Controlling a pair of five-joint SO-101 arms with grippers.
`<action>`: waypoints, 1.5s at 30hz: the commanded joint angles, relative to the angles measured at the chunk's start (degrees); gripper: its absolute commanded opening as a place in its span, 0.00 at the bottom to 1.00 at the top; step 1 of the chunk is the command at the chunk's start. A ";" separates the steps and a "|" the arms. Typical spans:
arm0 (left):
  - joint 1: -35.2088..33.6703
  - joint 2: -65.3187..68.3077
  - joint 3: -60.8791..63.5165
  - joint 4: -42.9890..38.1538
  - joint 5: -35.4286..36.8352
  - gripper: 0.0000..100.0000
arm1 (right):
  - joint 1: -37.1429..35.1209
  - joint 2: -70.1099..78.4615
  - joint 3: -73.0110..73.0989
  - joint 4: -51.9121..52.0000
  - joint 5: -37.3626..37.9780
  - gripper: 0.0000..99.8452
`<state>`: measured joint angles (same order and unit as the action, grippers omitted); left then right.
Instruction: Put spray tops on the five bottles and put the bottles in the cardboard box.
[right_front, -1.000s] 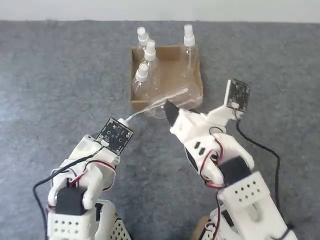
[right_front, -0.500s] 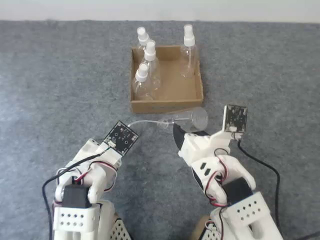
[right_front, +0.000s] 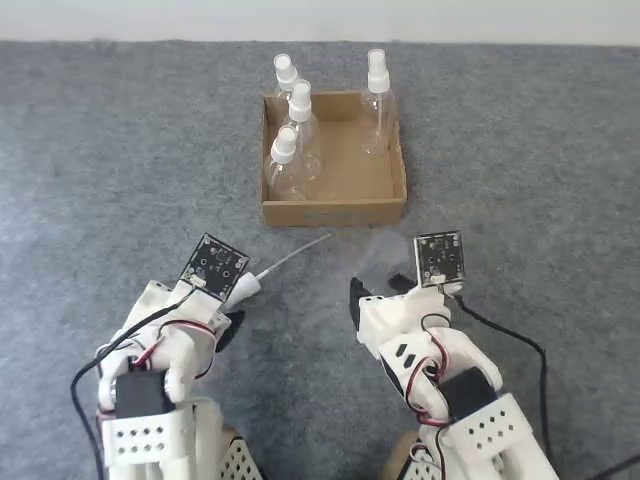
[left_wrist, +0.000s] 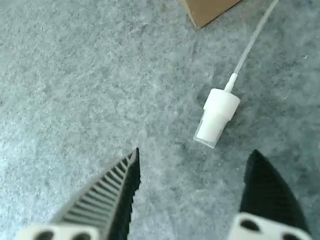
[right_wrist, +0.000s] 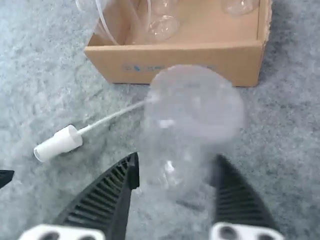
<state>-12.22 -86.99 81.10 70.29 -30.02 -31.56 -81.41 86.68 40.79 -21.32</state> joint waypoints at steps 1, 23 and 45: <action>-0.44 -0.79 -0.75 -1.49 -0.44 0.32 | -0.48 0.22 -0.62 2.59 2.73 0.24; -13.98 -0.88 -2.42 -2.02 6.07 0.32 | 13.93 0.48 -19.96 23.16 34.11 0.24; -21.36 -0.88 1.10 -9.05 24.97 0.32 | 13.93 37.05 -46.95 37.14 61.54 0.24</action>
<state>-32.70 -86.99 82.68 62.73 -6.02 -18.29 -50.81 44.75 77.36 31.78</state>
